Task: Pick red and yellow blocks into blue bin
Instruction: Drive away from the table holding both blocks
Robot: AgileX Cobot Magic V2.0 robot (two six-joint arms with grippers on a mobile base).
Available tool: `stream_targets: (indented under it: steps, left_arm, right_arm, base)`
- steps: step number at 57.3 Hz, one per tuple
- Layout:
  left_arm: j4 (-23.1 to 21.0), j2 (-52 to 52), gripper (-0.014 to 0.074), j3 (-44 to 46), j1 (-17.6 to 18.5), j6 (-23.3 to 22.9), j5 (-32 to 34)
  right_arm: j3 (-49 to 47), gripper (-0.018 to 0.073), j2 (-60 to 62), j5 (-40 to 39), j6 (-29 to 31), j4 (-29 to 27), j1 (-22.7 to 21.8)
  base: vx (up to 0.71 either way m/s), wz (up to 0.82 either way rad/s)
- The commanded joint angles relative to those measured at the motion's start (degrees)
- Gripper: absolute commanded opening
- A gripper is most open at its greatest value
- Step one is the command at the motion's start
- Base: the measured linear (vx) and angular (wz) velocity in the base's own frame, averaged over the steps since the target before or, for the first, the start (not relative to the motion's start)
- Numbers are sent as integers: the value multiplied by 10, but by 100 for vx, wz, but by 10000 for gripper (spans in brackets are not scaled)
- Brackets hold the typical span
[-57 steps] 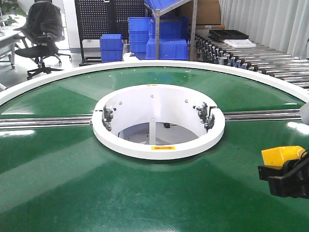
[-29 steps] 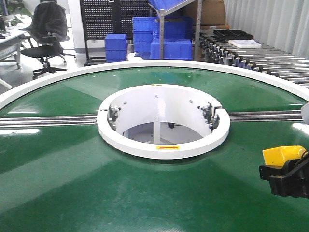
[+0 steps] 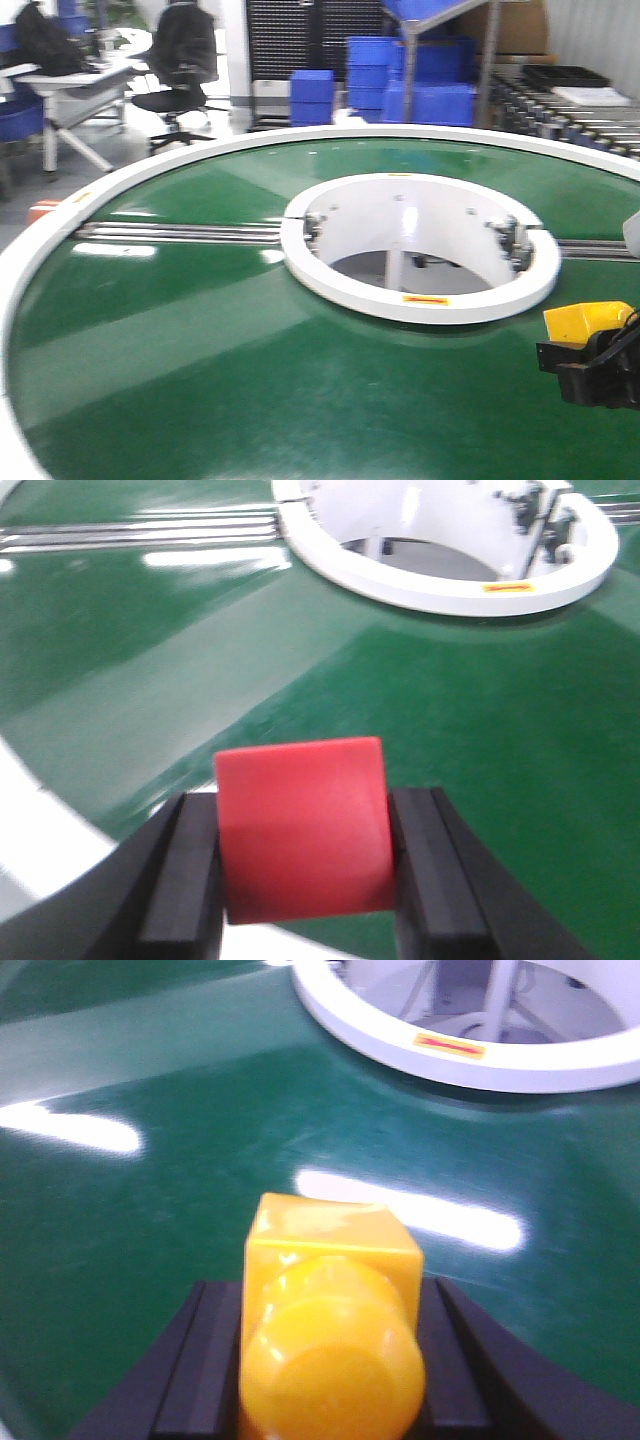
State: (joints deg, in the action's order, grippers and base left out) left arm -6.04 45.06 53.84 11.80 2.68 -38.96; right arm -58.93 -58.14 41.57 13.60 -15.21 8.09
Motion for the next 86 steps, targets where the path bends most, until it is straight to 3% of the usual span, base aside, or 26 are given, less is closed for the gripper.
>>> stream_targets:
  steps: [1,86]
  left_arm:
    - [-7,-5,-1,14,1,-2,50]
    - [-7,-5,0,14,1,-2,49]
  right_arm:
    - [-16,-10,11,-44,4,-7,0]
    - [-16,-10,11,-44,4,-7,0]
  base:
    - [-10,41]
    - [-15,61]
